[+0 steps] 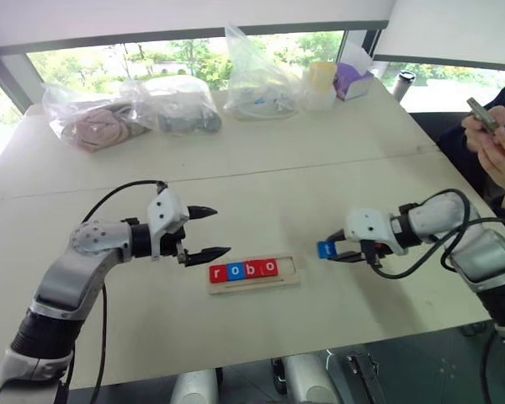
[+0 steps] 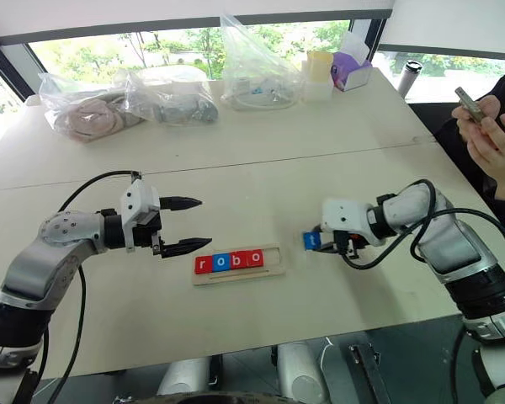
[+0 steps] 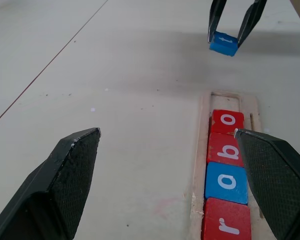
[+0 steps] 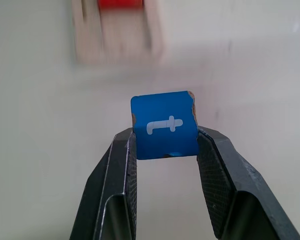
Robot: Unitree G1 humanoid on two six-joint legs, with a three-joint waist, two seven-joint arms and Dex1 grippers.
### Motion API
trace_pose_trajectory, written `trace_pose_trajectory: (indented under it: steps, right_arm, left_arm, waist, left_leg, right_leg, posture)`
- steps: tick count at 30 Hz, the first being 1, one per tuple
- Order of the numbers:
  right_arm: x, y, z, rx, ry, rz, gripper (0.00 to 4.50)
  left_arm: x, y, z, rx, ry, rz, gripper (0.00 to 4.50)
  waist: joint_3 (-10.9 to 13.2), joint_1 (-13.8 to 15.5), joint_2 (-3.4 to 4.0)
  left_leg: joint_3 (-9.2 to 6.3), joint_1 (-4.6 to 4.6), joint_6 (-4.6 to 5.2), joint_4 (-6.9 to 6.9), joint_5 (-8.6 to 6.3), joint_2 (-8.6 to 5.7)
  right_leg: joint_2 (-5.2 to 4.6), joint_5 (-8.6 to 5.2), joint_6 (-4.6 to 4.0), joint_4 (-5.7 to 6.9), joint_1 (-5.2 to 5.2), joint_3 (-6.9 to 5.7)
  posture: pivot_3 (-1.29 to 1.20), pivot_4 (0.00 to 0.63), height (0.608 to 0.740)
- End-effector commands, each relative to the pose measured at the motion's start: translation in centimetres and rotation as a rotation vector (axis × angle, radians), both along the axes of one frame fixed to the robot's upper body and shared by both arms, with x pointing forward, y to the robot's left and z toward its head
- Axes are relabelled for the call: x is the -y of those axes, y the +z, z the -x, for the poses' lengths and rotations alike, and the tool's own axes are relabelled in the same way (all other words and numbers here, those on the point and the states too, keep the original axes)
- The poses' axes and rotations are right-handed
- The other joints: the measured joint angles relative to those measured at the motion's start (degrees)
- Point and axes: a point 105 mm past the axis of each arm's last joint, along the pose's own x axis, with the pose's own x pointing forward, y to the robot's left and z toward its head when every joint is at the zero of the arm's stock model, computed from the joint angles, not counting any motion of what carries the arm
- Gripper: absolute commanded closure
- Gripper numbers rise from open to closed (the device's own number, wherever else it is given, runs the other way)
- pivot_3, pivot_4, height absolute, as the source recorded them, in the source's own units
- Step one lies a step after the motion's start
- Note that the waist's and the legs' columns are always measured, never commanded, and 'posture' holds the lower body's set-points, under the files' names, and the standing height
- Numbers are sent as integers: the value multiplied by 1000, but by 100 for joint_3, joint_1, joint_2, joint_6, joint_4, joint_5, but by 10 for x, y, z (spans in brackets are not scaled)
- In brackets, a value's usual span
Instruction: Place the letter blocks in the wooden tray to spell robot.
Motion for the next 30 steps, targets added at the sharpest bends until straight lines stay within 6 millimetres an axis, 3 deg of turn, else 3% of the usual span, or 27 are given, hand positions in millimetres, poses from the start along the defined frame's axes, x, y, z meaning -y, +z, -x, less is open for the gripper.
trace_pose_trajectory:
  steps: [1,9,30]
  right_arm:
    - [-13,4,3,8,8,-9,3381]
    - [-42,-6,6,-17,31,-44,3381]
    - [-51,-19,11,-46,43,-33,3381]
  left_arm:
    - [-3,11,1,53,8,1,0]
    - [-3,10,2,50,10,2,0]
    - [-11,19,30,-5,-110,-32,0]
  waist:
    - [0,18,0]
    - [0,-16,-1]
    - [0,-16,-1]
  left_leg:
    - [0,-1,0,1,0,-1]
    - [1,0,0,0,0,-1]
    - [0,-1,0,-1,0,0]
  right_leg:
    - [-1,0,0,0,0,0]
    - [0,0,-1,-1,0,0]
    - [-1,-2,-1,-1,-3,-1]
  posture:
    - [0,150,740]
    - [0,150,740]
    - [0,150,740]
